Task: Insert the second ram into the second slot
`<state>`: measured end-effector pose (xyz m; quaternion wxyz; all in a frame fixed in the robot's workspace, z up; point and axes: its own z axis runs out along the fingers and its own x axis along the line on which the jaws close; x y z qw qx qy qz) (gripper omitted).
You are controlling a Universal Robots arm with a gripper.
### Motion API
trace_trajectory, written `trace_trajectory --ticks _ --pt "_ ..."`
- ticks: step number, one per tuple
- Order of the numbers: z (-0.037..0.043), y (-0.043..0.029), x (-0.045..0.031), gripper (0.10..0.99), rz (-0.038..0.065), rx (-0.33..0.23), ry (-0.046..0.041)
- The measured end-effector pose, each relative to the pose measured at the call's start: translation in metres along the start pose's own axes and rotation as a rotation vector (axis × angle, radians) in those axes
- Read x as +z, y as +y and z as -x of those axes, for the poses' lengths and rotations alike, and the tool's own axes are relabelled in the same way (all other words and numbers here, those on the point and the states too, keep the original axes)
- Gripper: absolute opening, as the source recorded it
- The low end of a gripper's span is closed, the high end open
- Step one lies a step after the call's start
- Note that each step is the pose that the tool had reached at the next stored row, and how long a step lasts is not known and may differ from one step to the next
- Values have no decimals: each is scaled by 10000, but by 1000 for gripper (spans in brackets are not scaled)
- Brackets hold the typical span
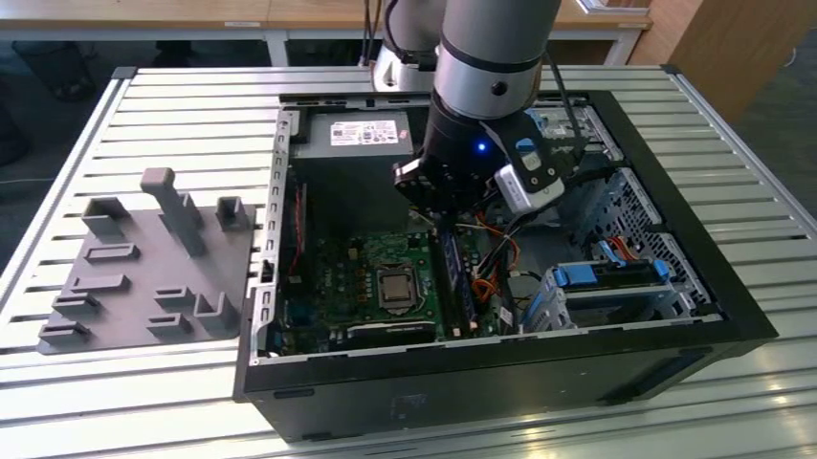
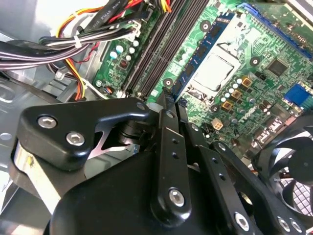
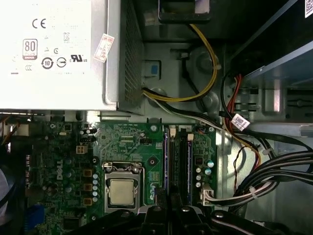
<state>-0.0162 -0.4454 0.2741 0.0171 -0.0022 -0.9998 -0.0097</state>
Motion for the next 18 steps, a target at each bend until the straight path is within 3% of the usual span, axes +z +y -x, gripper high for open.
trace_trajectory --ticks 7,13,18 --pt "24 -3 123 137 0 26 0" --pt "36 -43 170 137 7 151 -3" --pt "47 -47 256 137 6 225 -4"
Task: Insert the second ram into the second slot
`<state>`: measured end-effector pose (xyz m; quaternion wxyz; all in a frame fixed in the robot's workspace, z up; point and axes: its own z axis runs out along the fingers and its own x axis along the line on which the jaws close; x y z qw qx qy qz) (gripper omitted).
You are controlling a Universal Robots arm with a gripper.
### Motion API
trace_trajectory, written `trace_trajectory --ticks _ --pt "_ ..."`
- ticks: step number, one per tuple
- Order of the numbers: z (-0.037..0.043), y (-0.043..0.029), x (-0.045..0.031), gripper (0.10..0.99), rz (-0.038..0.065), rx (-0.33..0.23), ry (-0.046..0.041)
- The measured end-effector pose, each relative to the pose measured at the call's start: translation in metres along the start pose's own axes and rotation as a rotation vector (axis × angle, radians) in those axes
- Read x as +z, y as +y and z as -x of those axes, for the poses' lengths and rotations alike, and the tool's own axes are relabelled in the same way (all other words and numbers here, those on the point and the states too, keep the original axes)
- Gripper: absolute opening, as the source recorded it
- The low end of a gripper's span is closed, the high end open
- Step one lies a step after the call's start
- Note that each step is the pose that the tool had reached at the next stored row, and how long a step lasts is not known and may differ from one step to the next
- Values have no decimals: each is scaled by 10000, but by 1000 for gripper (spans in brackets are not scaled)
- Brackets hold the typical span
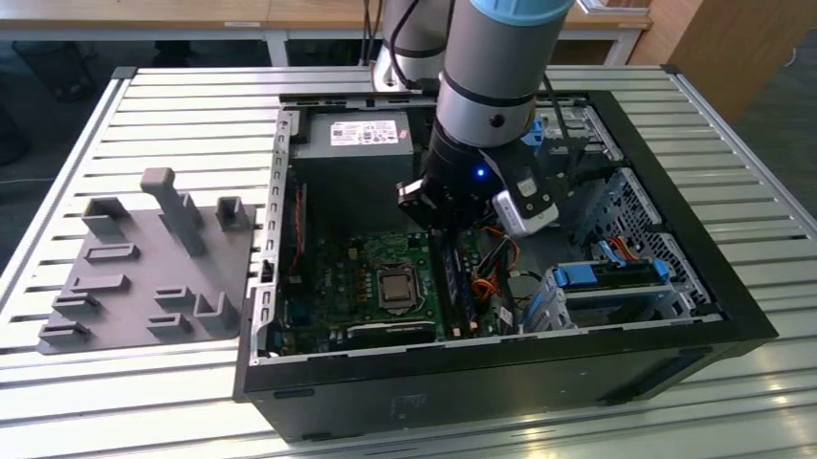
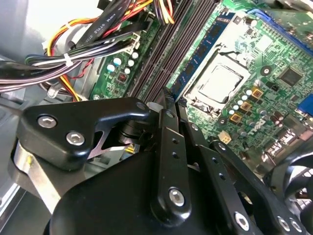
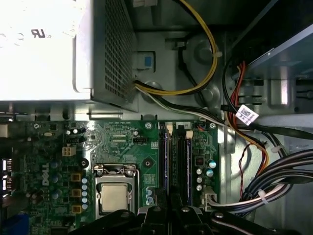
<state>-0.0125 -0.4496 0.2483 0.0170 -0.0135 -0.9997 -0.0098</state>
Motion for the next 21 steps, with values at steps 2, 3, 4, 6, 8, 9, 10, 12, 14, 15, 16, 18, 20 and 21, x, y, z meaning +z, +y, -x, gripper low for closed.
trace_trajectory --ticks 2,3,4,6,8,9,10,12,14,15,16,18,20,21 --pt "0 0 13 137 0 2 5" --pt "0 -1 13 137 -2 2 6" --pt "0 -1 13 137 -3 2 7" --pt "0 0 14 137 0 1 7" --pt "0 -1 15 137 1 2 6" --pt "1 -4 18 137 4 1 6" --pt "1 -9 22 137 2 1 7" --pt "2 -27 41 137 1 5 7" --pt "4 -50 66 137 4 28 5" --pt "4 -54 84 137 5 51 5" --pt "4 -56 101 137 3 82 5" --pt "6 -57 134 137 5 132 4" --pt "7 -58 159 137 6 147 4" --pt "7 -58 165 137 6 148 4"
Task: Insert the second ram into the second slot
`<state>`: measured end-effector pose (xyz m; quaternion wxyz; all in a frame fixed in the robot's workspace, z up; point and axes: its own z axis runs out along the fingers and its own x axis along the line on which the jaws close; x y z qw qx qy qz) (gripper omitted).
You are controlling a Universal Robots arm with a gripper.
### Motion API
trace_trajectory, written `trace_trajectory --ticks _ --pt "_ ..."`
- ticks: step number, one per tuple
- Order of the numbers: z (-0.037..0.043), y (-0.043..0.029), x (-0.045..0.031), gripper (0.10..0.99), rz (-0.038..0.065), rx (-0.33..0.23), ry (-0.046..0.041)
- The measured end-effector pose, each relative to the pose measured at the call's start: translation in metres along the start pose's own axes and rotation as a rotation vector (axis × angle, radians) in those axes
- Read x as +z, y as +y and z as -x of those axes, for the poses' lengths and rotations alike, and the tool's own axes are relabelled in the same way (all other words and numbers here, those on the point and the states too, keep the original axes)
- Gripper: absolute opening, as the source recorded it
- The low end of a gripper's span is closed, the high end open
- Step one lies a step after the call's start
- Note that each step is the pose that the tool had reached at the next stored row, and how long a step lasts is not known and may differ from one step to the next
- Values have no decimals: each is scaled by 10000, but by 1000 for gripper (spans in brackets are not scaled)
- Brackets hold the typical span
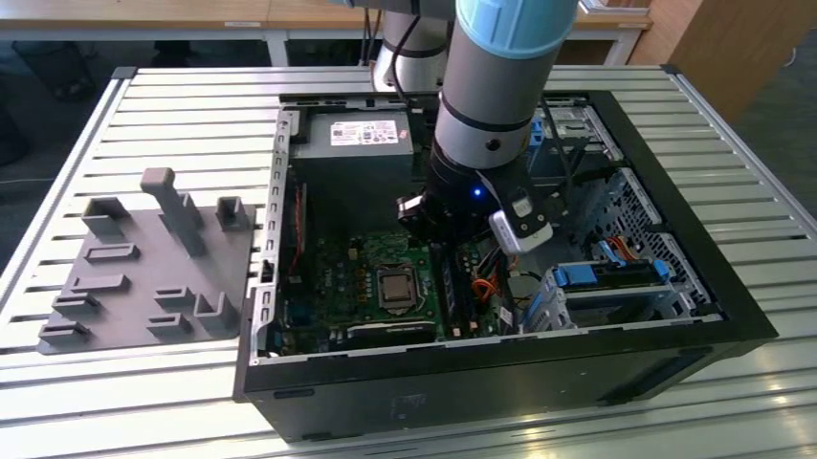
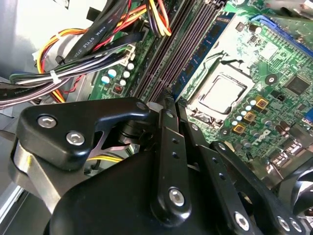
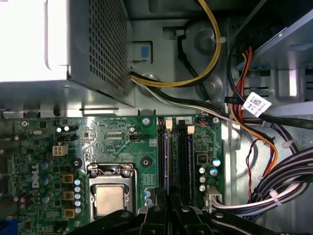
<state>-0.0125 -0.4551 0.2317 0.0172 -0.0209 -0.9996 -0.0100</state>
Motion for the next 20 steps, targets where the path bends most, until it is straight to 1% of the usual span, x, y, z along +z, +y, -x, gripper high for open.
trace_trajectory --ticks 6,10,20 --pt "0 -1 6 137 2 0 0" --pt "15 -2 14 137 0 1 0" --pt "28 -14 73 137 -23 1 2"
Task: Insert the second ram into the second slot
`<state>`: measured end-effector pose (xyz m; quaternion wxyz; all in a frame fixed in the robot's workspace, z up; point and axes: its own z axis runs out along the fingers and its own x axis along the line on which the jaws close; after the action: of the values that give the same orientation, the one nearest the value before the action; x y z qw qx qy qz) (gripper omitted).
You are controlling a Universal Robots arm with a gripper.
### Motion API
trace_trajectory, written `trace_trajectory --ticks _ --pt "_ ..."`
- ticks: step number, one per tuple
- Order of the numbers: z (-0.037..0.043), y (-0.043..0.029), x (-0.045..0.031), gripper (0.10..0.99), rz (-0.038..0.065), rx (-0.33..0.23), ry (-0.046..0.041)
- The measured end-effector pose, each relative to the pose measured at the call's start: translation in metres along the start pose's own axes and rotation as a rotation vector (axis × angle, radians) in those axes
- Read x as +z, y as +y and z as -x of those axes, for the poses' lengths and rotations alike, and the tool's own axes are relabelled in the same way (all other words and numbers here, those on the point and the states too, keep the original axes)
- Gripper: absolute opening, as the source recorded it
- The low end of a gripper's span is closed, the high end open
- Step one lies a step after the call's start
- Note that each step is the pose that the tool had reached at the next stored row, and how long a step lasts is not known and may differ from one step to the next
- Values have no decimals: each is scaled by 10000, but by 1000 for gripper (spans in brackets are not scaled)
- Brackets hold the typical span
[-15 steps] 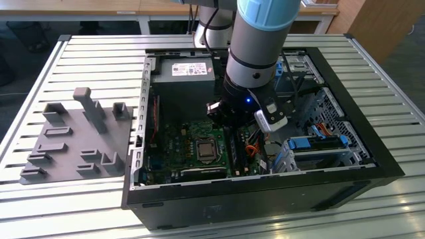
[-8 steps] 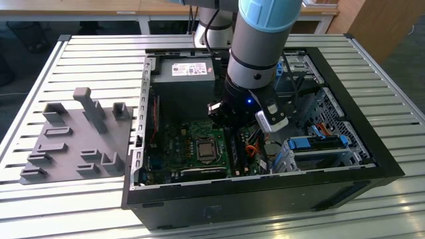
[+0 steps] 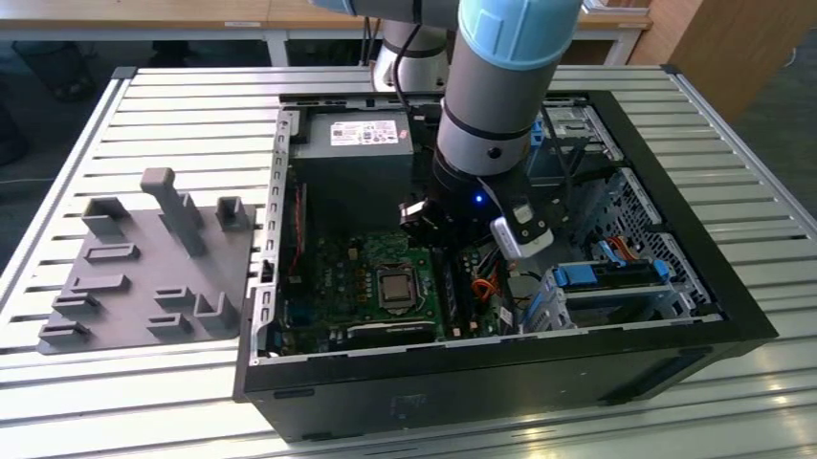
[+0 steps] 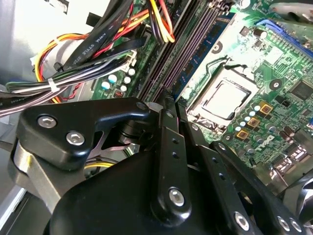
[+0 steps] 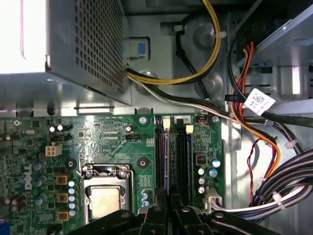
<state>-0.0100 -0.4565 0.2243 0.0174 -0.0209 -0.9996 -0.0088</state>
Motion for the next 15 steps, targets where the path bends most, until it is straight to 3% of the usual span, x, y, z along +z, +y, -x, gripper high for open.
trace_trajectory --ticks 15 --pt "3 -40 3 137 2 0 1"
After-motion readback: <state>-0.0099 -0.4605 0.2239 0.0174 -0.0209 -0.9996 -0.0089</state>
